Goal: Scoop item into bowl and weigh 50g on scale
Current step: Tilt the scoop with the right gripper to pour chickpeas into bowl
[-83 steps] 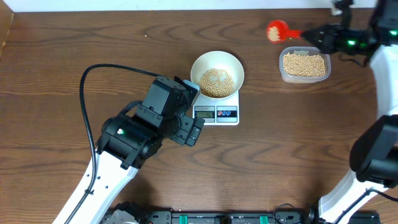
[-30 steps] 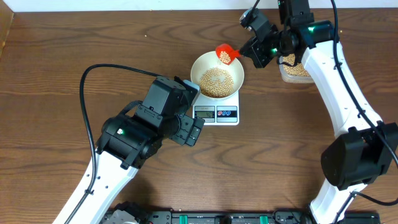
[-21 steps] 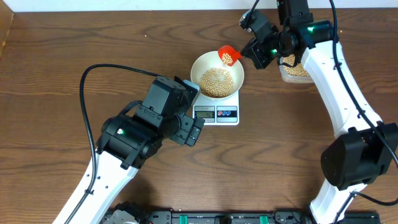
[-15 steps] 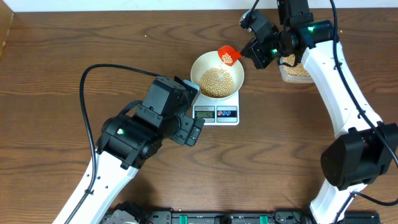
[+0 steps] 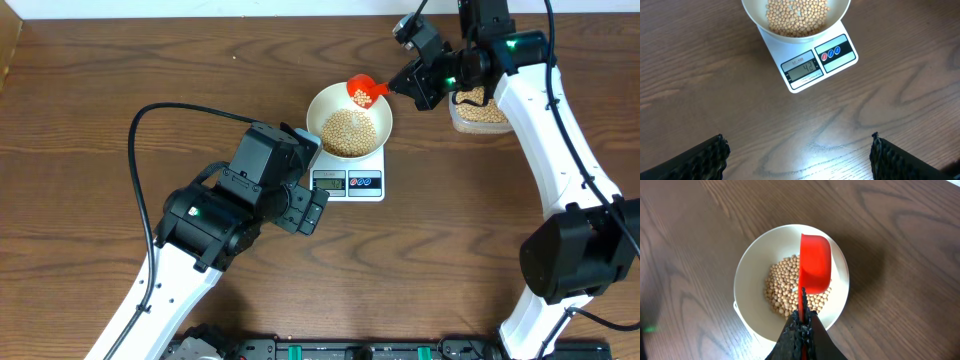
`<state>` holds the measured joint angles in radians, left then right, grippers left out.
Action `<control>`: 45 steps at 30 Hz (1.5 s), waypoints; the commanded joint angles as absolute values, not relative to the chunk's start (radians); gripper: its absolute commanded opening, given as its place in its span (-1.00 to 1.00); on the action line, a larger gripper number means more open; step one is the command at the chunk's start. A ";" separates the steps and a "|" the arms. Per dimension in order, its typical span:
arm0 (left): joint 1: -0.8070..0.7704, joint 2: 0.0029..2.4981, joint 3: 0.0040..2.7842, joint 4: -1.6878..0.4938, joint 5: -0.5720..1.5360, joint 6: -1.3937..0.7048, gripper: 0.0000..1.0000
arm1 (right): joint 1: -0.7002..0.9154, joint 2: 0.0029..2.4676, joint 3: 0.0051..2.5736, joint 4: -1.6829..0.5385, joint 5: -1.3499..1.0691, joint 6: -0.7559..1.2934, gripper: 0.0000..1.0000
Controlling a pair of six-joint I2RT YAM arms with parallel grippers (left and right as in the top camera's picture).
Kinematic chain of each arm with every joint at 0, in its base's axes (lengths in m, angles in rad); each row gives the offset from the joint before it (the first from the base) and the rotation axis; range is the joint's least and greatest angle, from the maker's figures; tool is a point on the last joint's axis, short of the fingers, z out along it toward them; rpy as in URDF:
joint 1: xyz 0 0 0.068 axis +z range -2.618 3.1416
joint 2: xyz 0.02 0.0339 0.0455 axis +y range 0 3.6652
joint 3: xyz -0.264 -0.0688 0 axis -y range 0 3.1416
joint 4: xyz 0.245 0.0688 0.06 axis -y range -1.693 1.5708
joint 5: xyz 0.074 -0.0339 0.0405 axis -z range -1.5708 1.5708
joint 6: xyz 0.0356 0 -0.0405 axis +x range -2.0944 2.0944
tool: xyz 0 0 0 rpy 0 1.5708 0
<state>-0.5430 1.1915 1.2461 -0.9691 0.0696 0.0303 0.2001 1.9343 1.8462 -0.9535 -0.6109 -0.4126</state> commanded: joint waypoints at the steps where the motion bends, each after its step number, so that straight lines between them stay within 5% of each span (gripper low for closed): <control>1: -0.537 1.197 1.271 -0.971 0.071 0.038 0.84 | 0.196 1.909 1.870 -0.957 -0.647 -0.416 -0.98; 37: -0.537 1.197 1.271 -0.971 0.071 0.038 0.84 | 0.234 1.909 1.893 -0.936 -0.646 -0.416 -0.98; 45: -0.537 1.197 1.271 -0.971 0.071 0.038 0.84 | 0.278 1.912 1.917 -0.995 -0.496 -0.431 -0.98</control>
<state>-0.5430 1.1915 1.2461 -0.9691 0.0696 0.0303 0.2771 1.9343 1.8999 -0.9802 -0.5568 -0.4145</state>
